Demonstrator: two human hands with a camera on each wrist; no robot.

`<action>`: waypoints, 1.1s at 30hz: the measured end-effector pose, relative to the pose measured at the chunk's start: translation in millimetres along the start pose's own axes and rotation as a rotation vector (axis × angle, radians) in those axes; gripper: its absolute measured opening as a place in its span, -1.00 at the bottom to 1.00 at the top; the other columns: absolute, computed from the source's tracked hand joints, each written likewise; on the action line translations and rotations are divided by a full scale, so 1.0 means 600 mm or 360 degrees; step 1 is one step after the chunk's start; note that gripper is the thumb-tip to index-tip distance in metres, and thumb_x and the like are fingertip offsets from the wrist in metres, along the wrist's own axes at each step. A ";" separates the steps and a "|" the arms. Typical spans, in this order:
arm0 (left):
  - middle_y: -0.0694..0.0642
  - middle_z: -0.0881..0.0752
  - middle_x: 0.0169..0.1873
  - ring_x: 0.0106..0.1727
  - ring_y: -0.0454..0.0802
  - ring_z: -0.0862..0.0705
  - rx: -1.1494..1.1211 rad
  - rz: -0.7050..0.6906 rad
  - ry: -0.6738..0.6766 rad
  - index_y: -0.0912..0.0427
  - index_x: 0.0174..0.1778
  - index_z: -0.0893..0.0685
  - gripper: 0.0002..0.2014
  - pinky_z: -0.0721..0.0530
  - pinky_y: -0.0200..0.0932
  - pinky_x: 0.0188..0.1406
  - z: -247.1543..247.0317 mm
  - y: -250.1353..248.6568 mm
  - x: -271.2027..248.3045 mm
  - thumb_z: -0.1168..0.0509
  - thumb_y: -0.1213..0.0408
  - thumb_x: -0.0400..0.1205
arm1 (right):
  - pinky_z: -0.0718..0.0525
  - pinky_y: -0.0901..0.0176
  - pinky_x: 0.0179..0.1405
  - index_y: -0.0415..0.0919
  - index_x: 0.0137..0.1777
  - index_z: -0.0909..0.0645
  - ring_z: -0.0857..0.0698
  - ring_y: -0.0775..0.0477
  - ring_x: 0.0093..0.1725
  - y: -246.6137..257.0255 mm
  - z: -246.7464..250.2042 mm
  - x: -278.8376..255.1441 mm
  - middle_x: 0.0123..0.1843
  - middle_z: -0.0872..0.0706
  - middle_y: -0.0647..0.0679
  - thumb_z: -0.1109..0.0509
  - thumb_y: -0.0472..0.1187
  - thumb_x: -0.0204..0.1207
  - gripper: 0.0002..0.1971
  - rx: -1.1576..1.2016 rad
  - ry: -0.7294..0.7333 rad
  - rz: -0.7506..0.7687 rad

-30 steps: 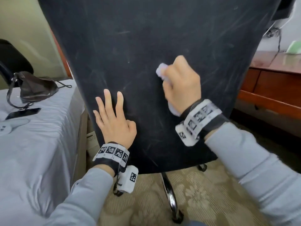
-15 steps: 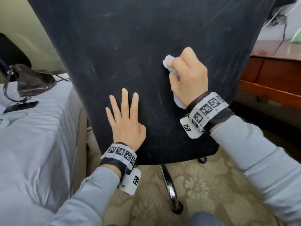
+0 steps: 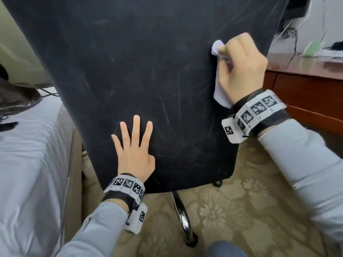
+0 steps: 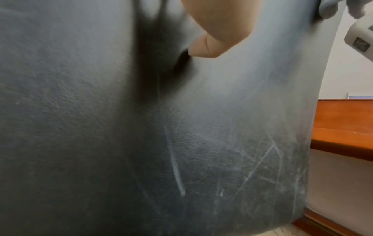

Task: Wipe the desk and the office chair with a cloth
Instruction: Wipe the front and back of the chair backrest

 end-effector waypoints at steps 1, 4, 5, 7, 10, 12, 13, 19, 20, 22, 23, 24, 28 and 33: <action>0.15 0.32 0.75 0.72 0.49 0.17 0.0016 0.0011 0.0016 -0.04 0.77 0.11 0.10 -0.07 0.60 0.60 -0.001 0.002 0.000 -0.43 0.22 0.39 | -0.48 0.12 -0.29 -0.32 -0.19 -0.62 -0.55 -0.16 -0.27 0.004 -0.002 -0.018 -0.23 -0.60 -0.25 -0.32 -0.53 0.48 -0.86 0.0022 0.0005 -0.0004; 0.21 0.32 0.75 0.72 0.51 0.19 0.0051 0.0082 0.0043 0.02 0.76 0.11 0.10 -0.10 0.62 0.58 0.001 0.001 -0.001 -0.43 0.19 0.38 | -0.60 -0.06 -0.32 -0.29 -0.07 -0.69 -0.59 -0.27 -0.26 0.031 -0.033 -0.168 -0.22 -0.57 -0.23 -0.31 -0.50 0.50 -0.83 0.0143 0.0364 0.0012; 0.25 0.31 0.74 0.72 0.52 0.19 0.0050 0.0124 0.0052 0.06 0.76 0.10 0.10 -0.11 0.62 0.58 0.002 -0.005 -0.002 -0.43 0.19 0.37 | -0.63 -0.07 -0.36 -0.27 -0.04 -0.70 -0.61 -0.29 -0.26 0.040 -0.046 -0.231 -0.21 -0.58 -0.22 -0.33 -0.49 0.48 -0.82 0.0136 0.0594 0.0046; 0.35 0.26 0.74 0.71 0.55 0.16 -0.0010 0.0232 0.0067 0.18 0.76 0.08 0.08 -0.09 0.59 0.60 0.007 -0.024 -0.006 -0.41 0.20 0.37 | -0.63 -0.04 -0.49 -0.20 -0.04 -0.68 -0.60 -0.26 -0.32 0.047 -0.052 -0.326 -0.23 -0.57 -0.16 -0.36 -0.45 0.46 -0.83 0.0058 0.0922 0.0120; 0.53 0.15 0.70 0.70 0.57 0.09 -0.0135 0.0330 0.0047 0.41 0.73 0.04 0.06 -0.07 0.47 0.66 0.009 -0.062 -0.006 -0.42 0.21 0.39 | -0.54 0.02 -0.55 -0.11 -0.08 -0.66 -0.59 -0.23 -0.39 0.021 -0.036 -0.280 -0.28 -0.52 -0.13 -0.47 -0.47 0.40 -0.76 0.0014 0.0907 0.0106; 0.60 0.12 0.67 0.70 0.58 0.07 -0.0202 0.0349 0.0039 0.51 0.70 0.04 0.06 -0.09 0.40 0.69 0.006 -0.079 -0.002 -0.43 0.21 0.41 | -0.47 -0.01 -0.45 -0.09 -0.13 -0.61 -0.55 -0.20 -0.37 -0.006 -0.010 -0.160 -0.30 -0.51 -0.16 -0.46 -0.47 0.44 -0.76 -0.0026 0.0536 0.0033; 0.61 0.12 0.66 0.70 0.58 0.07 -0.0214 0.0349 0.0038 0.53 0.69 0.04 0.06 -0.10 0.39 0.69 0.004 -0.082 0.000 -0.44 0.21 0.42 | -0.45 0.03 -0.41 -0.12 -0.17 -0.59 -0.52 -0.17 -0.36 -0.021 0.004 -0.097 -0.30 -0.53 -0.19 -0.42 -0.47 0.45 -0.79 -0.0020 0.0331 -0.0001; 0.62 0.20 0.65 0.68 0.59 0.14 -0.0162 0.0246 0.0053 0.52 0.69 0.14 0.10 -0.07 0.39 0.70 -0.012 -0.078 0.002 -0.40 0.14 0.42 | -0.42 0.21 -0.37 -0.22 -0.17 -0.71 -0.44 -0.08 -0.36 -0.006 -0.022 -0.153 -0.31 -0.50 -0.18 -0.25 -0.47 0.52 -0.76 0.0177 0.0240 -0.0091; 0.62 0.21 0.65 0.68 0.60 0.15 -0.0165 0.0254 0.0050 0.52 0.69 0.14 0.11 -0.06 0.39 0.70 -0.013 -0.076 0.002 -0.40 0.13 0.42 | -0.52 0.13 -0.39 -0.20 -0.09 -0.74 -0.49 -0.11 -0.35 0.013 -0.040 -0.232 -0.29 -0.53 -0.15 -0.25 -0.45 0.55 -0.75 0.0230 0.0446 -0.0060; 0.63 0.19 0.65 0.68 0.60 0.14 -0.0145 0.0267 0.0047 0.52 0.69 0.13 0.12 -0.04 0.38 0.71 -0.017 -0.073 0.004 -0.40 0.10 0.40 | -0.64 0.03 -0.45 -0.11 0.02 -0.66 -0.61 -0.17 -0.33 0.051 -0.068 -0.382 -0.23 -0.59 -0.11 -0.24 -0.39 0.50 -0.76 0.0269 0.0916 0.0049; 0.63 0.19 0.65 0.68 0.60 0.14 -0.0136 0.0267 0.0049 0.52 0.69 0.13 0.12 -0.04 0.37 0.71 -0.018 -0.072 0.003 -0.40 0.09 0.39 | -0.64 0.03 -0.52 -0.08 0.03 -0.60 -0.62 -0.17 -0.35 0.061 -0.074 -0.431 -0.24 -0.60 -0.08 -0.24 -0.36 0.49 -0.78 0.0269 0.1074 0.0085; 0.63 0.18 0.65 0.68 0.60 0.14 -0.0125 0.0257 0.0050 0.52 0.69 0.13 0.12 -0.03 0.36 0.71 -0.019 -0.069 0.001 -0.40 0.09 0.39 | -0.61 0.07 -0.58 -0.07 0.01 -0.60 -0.61 -0.16 -0.38 0.063 -0.079 -0.456 -0.26 -0.58 -0.07 -0.27 -0.35 0.47 -0.79 0.0279 0.1168 0.0083; 0.61 0.18 0.66 0.69 0.58 0.14 -0.0120 0.0249 0.0024 0.48 0.70 0.14 0.11 -0.05 0.37 0.71 -0.018 -0.057 -0.001 -0.38 0.08 0.40 | -0.38 0.21 -0.55 -0.03 -0.09 -0.58 -0.55 -0.11 -0.44 0.043 -0.071 -0.390 -0.36 -0.49 -0.06 -0.55 -0.45 0.32 -0.66 0.0209 0.0948 -0.0012; 0.55 0.20 0.68 0.71 0.54 0.17 -0.0303 0.0215 -0.0084 0.44 0.71 0.12 0.10 -0.01 0.35 0.72 -0.013 -0.051 -0.007 -0.40 0.16 0.39 | -0.44 0.20 -0.54 -0.08 -0.13 -0.74 -0.49 -0.07 -0.46 0.068 -0.069 -0.437 -0.39 -0.46 -0.06 -0.51 -0.49 0.32 -0.72 0.0252 0.0735 -0.0402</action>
Point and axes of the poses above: each hand's wrist, its own x-axis towards the middle knuckle, its own z-axis out of the back of the hand, y = z × x, the point moved 8 cm from there along x, towards the middle knuckle
